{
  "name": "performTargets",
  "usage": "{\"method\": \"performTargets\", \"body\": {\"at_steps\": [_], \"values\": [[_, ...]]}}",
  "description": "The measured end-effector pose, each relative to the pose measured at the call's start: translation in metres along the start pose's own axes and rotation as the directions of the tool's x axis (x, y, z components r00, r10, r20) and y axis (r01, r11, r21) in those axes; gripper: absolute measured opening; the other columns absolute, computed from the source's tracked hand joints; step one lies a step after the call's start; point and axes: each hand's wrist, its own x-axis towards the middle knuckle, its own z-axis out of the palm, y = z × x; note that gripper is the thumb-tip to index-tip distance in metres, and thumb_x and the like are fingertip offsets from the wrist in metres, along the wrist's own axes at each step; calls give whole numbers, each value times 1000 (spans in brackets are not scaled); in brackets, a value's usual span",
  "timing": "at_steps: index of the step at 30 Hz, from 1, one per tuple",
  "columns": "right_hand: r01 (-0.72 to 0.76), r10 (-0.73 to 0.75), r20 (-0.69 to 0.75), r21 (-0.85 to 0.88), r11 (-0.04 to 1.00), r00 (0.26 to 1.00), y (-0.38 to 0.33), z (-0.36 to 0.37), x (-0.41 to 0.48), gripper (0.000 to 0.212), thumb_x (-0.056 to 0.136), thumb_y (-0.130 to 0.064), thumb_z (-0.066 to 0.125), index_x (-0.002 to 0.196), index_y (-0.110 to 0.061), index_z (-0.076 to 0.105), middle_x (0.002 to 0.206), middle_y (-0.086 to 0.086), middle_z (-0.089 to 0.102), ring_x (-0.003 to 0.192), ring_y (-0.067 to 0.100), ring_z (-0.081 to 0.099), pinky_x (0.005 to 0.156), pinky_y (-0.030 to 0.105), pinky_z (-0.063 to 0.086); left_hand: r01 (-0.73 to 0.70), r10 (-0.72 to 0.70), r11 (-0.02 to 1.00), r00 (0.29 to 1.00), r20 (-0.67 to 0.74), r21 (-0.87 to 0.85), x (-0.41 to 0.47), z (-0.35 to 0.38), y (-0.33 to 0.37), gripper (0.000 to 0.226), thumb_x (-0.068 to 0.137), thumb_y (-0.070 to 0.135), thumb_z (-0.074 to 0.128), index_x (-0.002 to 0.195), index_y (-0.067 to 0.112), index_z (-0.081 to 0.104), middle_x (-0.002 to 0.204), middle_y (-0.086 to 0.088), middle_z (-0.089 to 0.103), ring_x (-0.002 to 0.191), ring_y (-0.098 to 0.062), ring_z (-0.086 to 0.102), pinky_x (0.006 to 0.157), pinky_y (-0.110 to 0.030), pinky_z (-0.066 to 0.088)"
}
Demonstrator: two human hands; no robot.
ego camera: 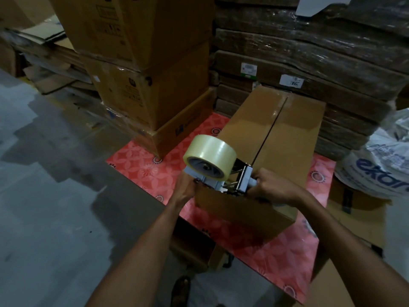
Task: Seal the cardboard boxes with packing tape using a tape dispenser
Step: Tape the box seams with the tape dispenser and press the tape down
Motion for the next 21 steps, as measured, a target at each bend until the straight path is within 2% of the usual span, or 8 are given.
{"method": "performTargets", "body": {"at_steps": [2, 5, 9, 11, 13, 16, 19, 21], "values": [[-2, 2, 3, -35, 999, 1000, 3, -2, 3, 26, 72, -7, 66, 68, 14, 53, 53, 20, 47, 41, 19, 41, 41, 24, 30, -8, 16, 989, 999, -50, 150, 6, 2, -10, 55, 88, 29, 34, 118, -5, 65, 114, -8, 64, 106, -21, 58, 82, -30, 45], [10, -11, -8, -80, 997, 1000, 8, -8, 3, 42, 63, -15, 61, 73, 24, 47, 53, 20, 44, 43, 20, 37, 41, 26, 25, 56, -47, 982, 997, -54, 181, 13, 3, -24, 42, 94, 13, 34, 95, -14, 67, 96, -30, 69, 88, -45, 68, 71, -43, 51], [38, -47, -47, -172, 984, 998, 27, -22, -12, 24, 66, -7, 63, 54, 2, 45, 44, -2, 39, 38, 12, 29, 41, 24, 21, 11, -6, 991, 999, -38, 131, 18, 0, -20, 82, 96, 72, 23, 122, 6, 65, 121, -14, 69, 106, -26, 64, 87, -37, 48], [230, -252, -55, -256, 939, 966, 41, -32, -25, 25, 69, -11, 59, 49, -11, 46, 43, -4, 36, 40, 11, 29, 46, 26, 21, 97, -94, 991, 995, -38, 96, 20, 0, -19, 78, 92, 80, 25, 136, 25, 59, 136, 0, 64, 124, -18, 58, 105, -41, 45], [258, -228, 142, -259, 931, 963, 52, -42, -37, 39, 84, -11, 49, 46, -18, 48, 43, 0, 38, 46, 13, 33, 56, 25, 17, 140, -140, 987, 990, -6, 75, 22, 0, -17, 68, 94, 77, 28, 141, 35, 53, 142, 6, 58, 131, -14, 53, 111, -46, 42], [314, -276, 159, -324, 892, 948, 64, -44, -41, 34, 74, -8, 44, 43, -19, 49, 41, 1, 39, 36, 18, 38, 59, 26, 11, 178, -176, 978, 984, -24, 111, 23, 5, -7, 55, 99, 66, 34, 143, 36, 46, 145, 2, 54, 129, -19, 52, 107, -50, 43], [-23, 26, 209, -18, 1000, 978, 53, -36, -45, 19, 62, -18, 49, 48, -5, 51, 50, 14, 45, 37, 16, 35, 43, 29, 22, 177, -80, 943, 942, -326, 282, 21, 21, 19, 42, 99, 41, 50, 138, 24, 46, 137, -7, 48, 123, -27, 49, 101, -50, 43], [35, -53, -95, -177, 984, 994, 50, -27, -43, 42, 55, -28, 57, 62, 12, 51, 57, 23, 44, 41, 15, 33, 39, 30, 25, 103, 33, 899, 953, -301, 426, 25, 28, 36, 41, 98, 34, 48, 136, 18, 48, 135, -8, 49, 124, -29, 46, 105, -48, 35]]}}
